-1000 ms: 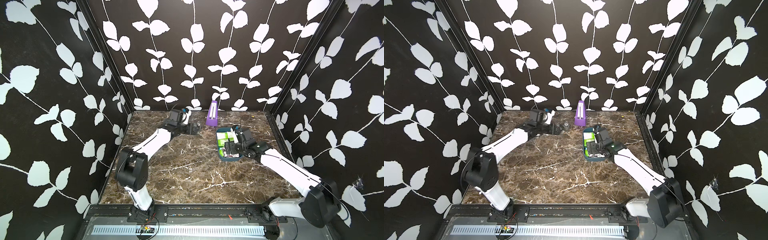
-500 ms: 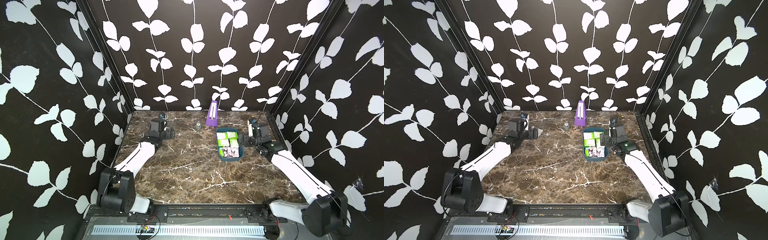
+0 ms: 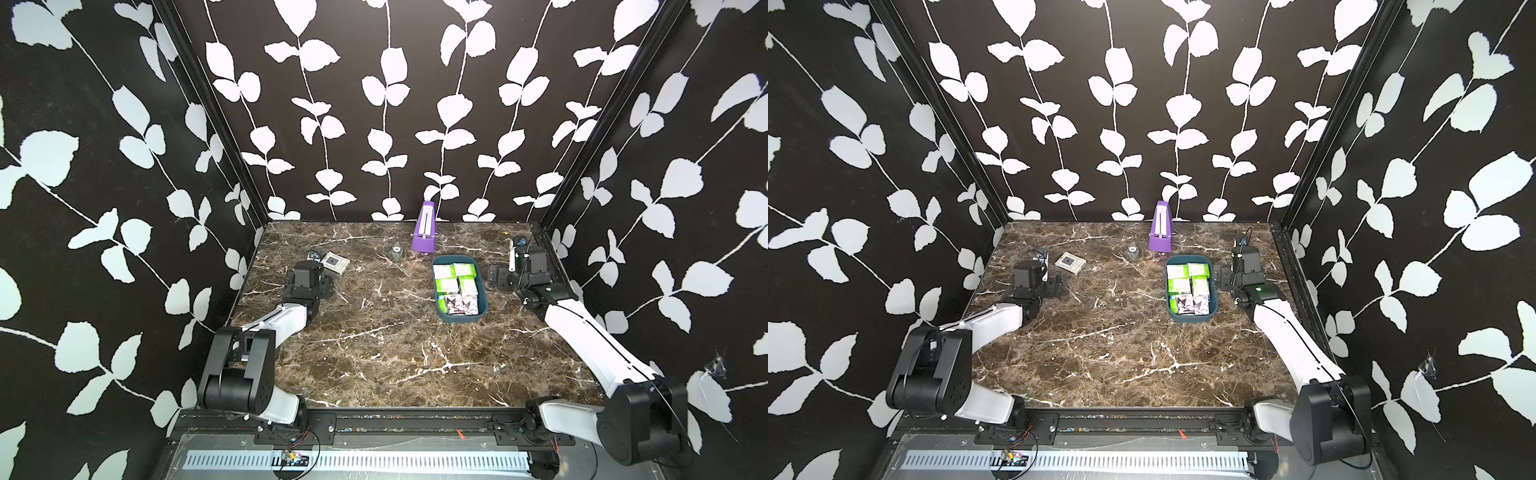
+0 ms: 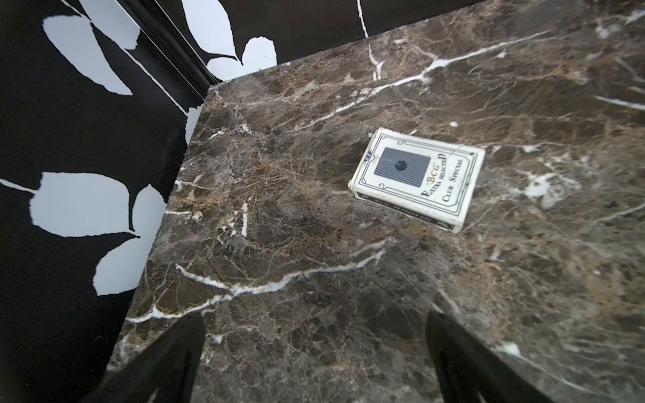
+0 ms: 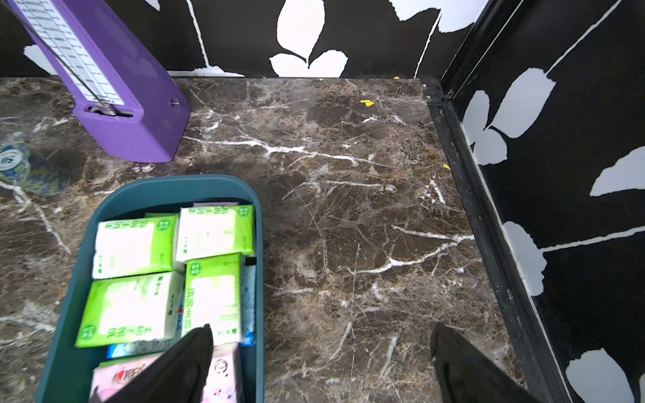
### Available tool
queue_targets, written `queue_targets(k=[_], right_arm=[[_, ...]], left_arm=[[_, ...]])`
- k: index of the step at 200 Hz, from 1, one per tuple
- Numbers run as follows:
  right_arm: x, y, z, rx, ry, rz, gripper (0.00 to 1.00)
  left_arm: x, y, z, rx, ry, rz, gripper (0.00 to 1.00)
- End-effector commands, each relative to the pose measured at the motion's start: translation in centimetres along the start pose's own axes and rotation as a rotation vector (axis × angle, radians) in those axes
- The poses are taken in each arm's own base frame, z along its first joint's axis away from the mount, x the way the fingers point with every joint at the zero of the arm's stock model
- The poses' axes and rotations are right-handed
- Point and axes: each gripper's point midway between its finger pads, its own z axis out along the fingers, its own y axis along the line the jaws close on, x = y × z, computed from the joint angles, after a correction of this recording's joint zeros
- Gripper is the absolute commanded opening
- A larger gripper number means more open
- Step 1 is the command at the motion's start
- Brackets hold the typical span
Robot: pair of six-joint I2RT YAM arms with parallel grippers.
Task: Put the pocket tissues into the storage box
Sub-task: Reset both arms
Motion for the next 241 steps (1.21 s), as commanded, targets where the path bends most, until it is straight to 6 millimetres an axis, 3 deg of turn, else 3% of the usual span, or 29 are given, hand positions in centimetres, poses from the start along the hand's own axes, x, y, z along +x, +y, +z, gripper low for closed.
queue_targets(k=[1,14,43,85,145,241], right_arm=[[0.9,-1.2,1.3,0.055,-0.038,-0.016,1.0],[1.2,-1.6,1.7,0.076,-0.076,-0.054,0.99],[2.0,-2.5,2.5,0.115,-0.135,-0.138,0.99],[3.7,-2.6,5.1,0.068,-0.25,-0.109,1.0],[6.8,-2.5,7.6,0.057,-0.3,-0.073,0.99],[6.8,-3.0,7.9,0.057,-0.284,-0.049,1.0]], left_arm=[[-0.1,0.4,0.6,-0.016,-0.073,-0.051,0.99],[0.8,0.5,0.7,-0.022,-0.095,-0.074,0.99],[0.8,1.0,-0.3,-0.026,-0.175,-0.113,0.99],[1.4,0.7,-0.8,-0.028,-0.276,-0.119,0.99],[1.8,0.7,-0.6,-0.023,-0.235,-0.122,0.99],[1.8,0.7,-0.6,-0.02,-0.232,-0.124,0.99]])
